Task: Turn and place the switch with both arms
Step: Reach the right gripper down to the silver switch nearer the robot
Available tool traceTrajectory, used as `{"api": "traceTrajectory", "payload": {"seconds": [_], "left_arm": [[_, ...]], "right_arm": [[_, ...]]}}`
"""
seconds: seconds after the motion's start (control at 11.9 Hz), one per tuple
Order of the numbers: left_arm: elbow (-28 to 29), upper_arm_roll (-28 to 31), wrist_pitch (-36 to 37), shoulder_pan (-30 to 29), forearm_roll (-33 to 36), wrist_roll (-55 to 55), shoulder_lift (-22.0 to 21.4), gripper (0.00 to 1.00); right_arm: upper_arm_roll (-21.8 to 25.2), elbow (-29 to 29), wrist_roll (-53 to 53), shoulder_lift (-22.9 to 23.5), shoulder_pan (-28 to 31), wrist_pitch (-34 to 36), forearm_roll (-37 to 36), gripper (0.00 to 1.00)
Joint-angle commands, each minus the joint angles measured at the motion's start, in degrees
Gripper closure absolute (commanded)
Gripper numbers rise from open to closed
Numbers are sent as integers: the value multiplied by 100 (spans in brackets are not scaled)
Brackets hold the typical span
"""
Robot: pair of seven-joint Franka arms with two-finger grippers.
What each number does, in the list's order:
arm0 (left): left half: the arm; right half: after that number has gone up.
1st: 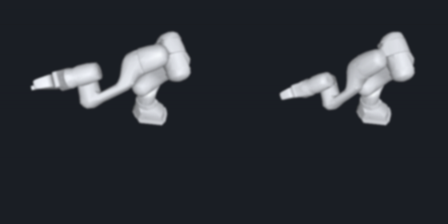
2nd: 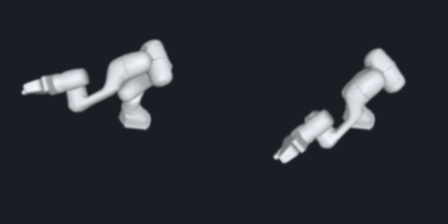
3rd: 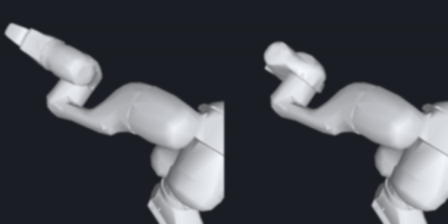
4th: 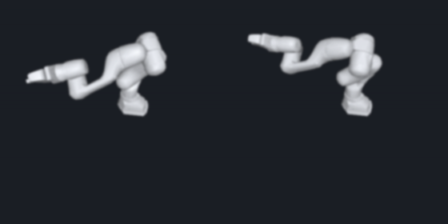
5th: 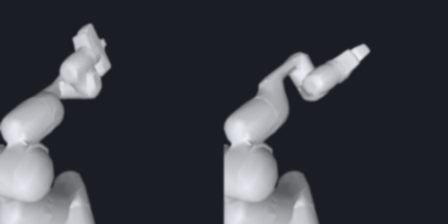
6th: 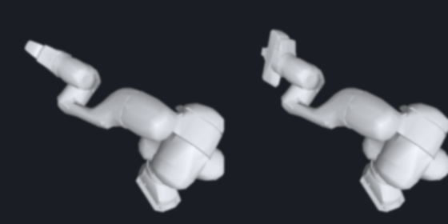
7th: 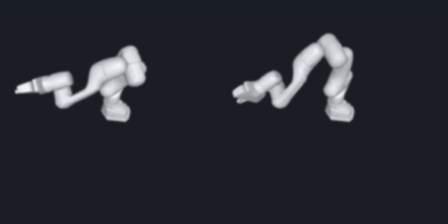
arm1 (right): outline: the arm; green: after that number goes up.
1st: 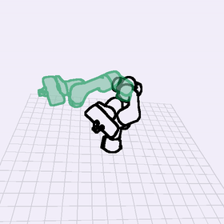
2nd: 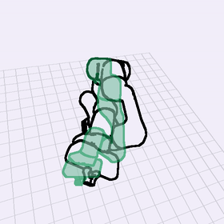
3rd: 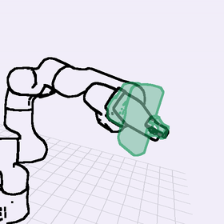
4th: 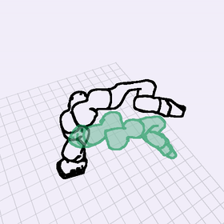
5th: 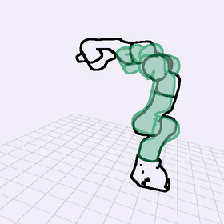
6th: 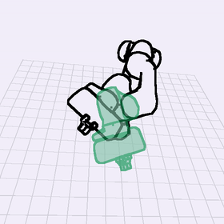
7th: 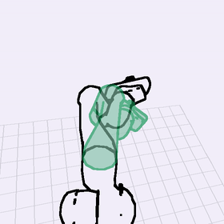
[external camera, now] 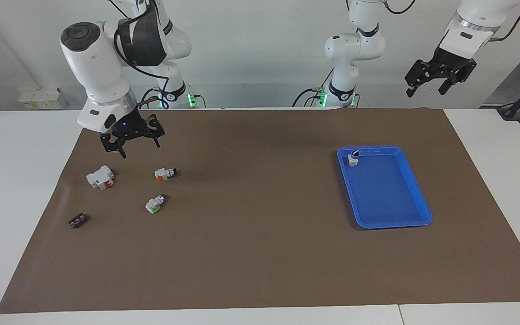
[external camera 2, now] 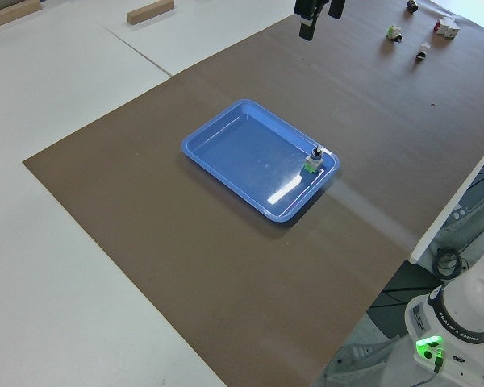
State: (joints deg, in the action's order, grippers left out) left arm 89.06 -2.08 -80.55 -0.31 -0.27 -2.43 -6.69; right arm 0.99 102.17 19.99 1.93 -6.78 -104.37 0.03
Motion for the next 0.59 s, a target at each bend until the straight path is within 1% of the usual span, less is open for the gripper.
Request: {"api": "traceTrajectory", "payload": {"seconds": [0.0, 0.17, 0.25, 0.42, 0.51], "left_arm": [[173, -29, -40, -57, 1, 41, -149, 0], [173, -29, -40, -48, 1, 41, -149, 0], [173, -29, -40, -48, 1, 41, -149, 0], [173, -29, -40, -48, 10, 41, -149, 0], [173, -20, -40, -48, 1, 41, -149, 0]], "right_arm": [[-11, 311, 1211, 97, -112, -205, 120, 0], [-11, 697, 2503, 45, -148, -338, 129, 0], [-11, 882, 3145, 62, -148, -651, 129, 0], [-2, 1557, 4411, 27, -218, -1442, 129, 0], [-2, 1830, 4834, -43, -149, -1559, 129, 0]]}}
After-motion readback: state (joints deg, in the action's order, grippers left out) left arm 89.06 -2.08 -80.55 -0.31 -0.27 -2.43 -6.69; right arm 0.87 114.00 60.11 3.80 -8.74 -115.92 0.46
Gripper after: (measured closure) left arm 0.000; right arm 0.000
